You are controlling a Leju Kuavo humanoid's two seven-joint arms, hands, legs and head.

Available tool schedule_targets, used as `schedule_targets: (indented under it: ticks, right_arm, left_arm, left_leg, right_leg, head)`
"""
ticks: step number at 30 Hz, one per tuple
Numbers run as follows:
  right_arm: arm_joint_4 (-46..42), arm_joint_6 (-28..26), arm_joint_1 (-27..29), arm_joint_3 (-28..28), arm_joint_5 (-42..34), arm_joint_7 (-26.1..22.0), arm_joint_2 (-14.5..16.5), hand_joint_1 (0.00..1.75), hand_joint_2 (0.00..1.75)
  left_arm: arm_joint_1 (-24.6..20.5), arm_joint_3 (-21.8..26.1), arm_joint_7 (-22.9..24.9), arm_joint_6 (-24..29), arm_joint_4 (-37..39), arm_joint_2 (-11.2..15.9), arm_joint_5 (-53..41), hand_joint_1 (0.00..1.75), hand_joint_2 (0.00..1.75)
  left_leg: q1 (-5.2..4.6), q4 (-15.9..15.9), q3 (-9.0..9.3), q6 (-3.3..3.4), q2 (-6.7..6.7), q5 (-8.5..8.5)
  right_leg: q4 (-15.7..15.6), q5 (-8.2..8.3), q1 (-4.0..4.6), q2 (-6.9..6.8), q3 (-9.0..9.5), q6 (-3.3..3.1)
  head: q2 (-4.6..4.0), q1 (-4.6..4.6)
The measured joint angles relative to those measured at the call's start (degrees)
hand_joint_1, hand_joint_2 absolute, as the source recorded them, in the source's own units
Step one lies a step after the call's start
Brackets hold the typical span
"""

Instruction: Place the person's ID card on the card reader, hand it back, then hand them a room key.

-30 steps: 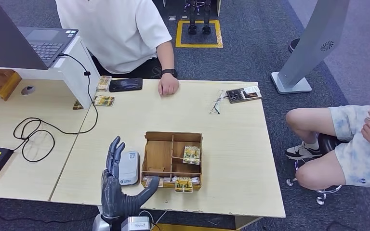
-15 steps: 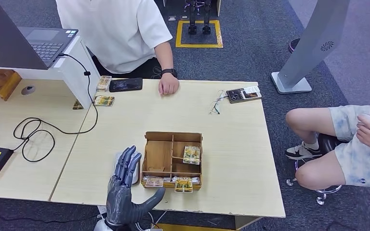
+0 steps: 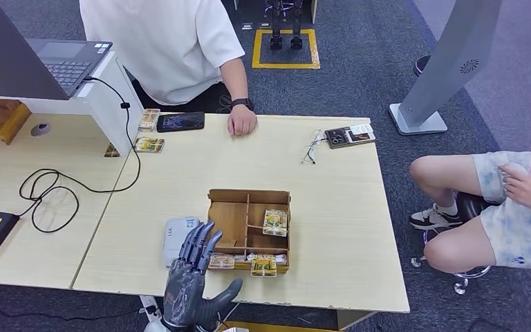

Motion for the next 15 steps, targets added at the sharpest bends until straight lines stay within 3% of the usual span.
schedule_targets:
  ticks: [5, 11, 15]
  right_arm:
    - [0.00, 0.09, -0.03, 0.01, 0.08, 0.07, -0.07, 0.00, 1.75]
    - [0.00, 0.29, -0.07, 0.01, 0.16, 0.20, -0.10, 0.00, 1.75]
    - [0.00, 0.43, -0.09, -0.01, 0.14, 0.20, -0.18, 0.00, 1.75]
  left_arm:
    - [-1.11, -0.48, 5.52, 0.00, 3.03, 0.29, -4.85, 0.00, 1.75]
    - [-3.85, -5.42, 19.70, -0.31, 7.61, 2.90, -11.98, 0.00, 1.75]
    - [-6.18, -10.58, 29.02, -3.48, 9.60, 5.99, -15.32, 0.00, 1.75]
  left_leg:
    - [0.00, 0.00, 0.01, 0.00, -0.01, 0.00]
    - [0.00, 0.00, 0.01, 0.00, 0.00, 0.00]
    - [0.01, 0.00, 0.01, -0.01, 0.00, 0.01]
  right_leg:
    - [0.00, 0.00, 0.00, 0.00, 0.00, 0.00]
    - [0.00, 0.00, 0.00, 0.00, -0.01, 0.00]
    - [0.01, 0.00, 0.00, 0.00, 0.00, 0.00]
  head:
    - [0.01, 0.00]
    - [0.00, 0.00]
    - [0.00, 0.00]
